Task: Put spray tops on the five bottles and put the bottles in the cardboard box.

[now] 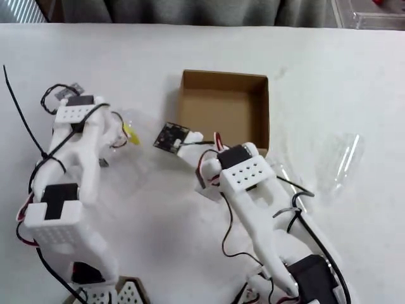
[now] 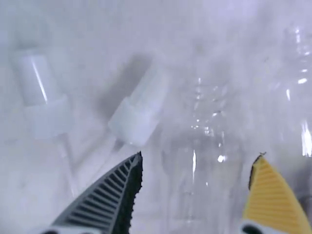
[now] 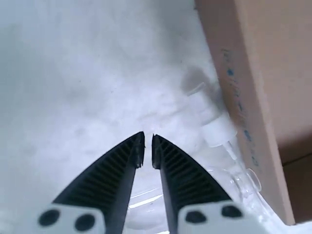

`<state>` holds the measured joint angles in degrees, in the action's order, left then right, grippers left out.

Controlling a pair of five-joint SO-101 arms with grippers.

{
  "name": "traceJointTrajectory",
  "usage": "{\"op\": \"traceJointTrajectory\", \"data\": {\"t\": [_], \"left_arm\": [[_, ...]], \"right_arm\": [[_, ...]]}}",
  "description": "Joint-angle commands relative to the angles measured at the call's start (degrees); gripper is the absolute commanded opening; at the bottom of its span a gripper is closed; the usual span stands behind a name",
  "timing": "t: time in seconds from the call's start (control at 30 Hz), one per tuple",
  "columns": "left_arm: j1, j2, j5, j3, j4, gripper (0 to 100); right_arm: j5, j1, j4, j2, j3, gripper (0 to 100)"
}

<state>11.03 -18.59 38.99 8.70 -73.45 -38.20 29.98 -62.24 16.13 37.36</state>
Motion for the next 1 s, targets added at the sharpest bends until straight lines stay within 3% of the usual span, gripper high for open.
{"op": "traceJointTrajectory", "data": {"t": [0.0,0.23,0.43,0.57,0.7,0.8,0.97], "left_arm": [[0.40,0.48,0.88,-3.43,1.23,33],[-0.92,0.31,0.53,-2.29,2.81,10],[-1.01,0.40,-4.31,-1.41,2.81,8],[-2.42,0.75,-13.27,-0.26,2.81,8],[-2.77,0.84,-26.02,-0.44,2.99,8],[-2.42,0.84,-32.18,-0.53,3.25,8],[-2.77,0.84,-41.14,-0.62,3.25,8]], "right_arm": [[0.09,-0.13,0.13,0.31,-0.53,1.6],[0.09,-0.75,-0.31,0.40,-0.53,1.6],[-3.43,-5.93,-3.74,0.84,-2.73,1.6],[-5.71,-9.27,-7.96,0.40,-6.07,1.6],[-13.10,-9.63,-10.07,0.40,-5.80,1.8],[-20.84,-9.27,-8.31,0.48,-3.87,1.9],[-25.49,-7.96,-3.21,0.31,-3.16,7.3]]}}
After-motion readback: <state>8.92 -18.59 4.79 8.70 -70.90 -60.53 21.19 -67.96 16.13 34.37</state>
